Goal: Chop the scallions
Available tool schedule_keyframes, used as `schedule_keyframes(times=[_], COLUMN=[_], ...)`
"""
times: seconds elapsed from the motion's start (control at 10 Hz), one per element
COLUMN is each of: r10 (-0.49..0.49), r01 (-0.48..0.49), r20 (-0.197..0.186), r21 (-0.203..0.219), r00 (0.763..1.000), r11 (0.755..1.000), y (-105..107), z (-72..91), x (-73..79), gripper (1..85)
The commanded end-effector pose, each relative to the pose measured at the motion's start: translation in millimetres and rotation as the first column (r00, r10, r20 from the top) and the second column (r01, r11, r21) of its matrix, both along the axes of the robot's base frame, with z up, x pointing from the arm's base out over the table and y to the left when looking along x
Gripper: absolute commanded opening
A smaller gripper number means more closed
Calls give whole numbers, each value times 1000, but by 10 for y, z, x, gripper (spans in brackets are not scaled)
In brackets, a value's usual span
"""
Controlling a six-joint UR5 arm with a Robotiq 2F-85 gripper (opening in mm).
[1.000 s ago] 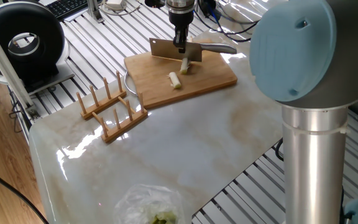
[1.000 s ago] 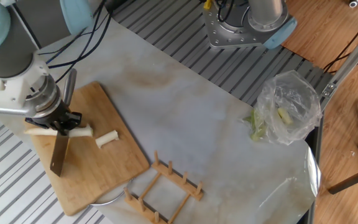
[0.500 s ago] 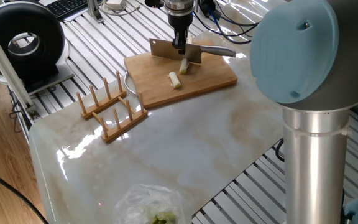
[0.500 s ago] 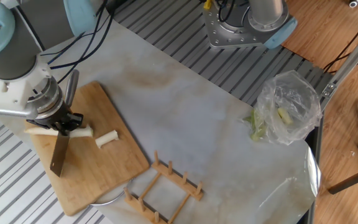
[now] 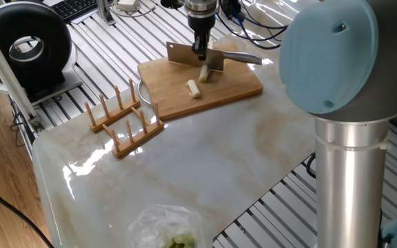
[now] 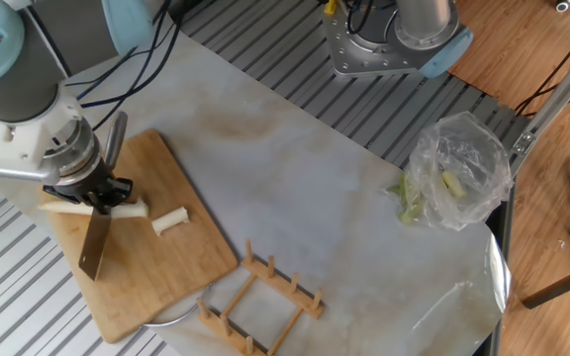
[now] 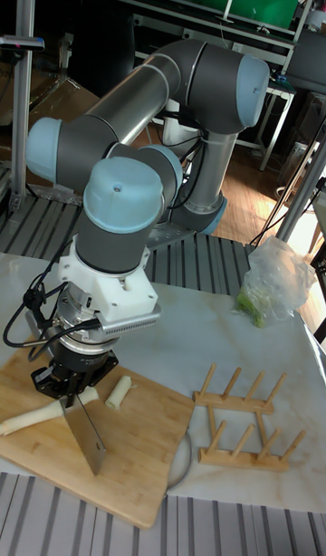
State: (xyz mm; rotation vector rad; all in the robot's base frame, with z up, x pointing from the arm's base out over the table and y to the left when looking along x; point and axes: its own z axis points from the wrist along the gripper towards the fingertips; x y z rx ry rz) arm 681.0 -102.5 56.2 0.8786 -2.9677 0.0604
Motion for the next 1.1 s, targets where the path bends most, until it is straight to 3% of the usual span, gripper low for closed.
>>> schedule_keyframes(times=[0.0, 0.1, 0.4, 0.7, 1.0], r10=[-14, -14, -2, 2, -3], r01=[14, 14, 2, -3, 1], r20=[8, 11, -3, 19, 25], r21=[39, 40, 39, 102, 103], r00=[1000, 1000, 1000, 1000, 1000], r11=[999, 999, 999, 995, 995], y=[52, 44, 20, 39, 37], z=[-77, -86, 109, 9, -34], x=[24, 28, -17, 65, 78], gripper=[13, 13, 13, 13, 13])
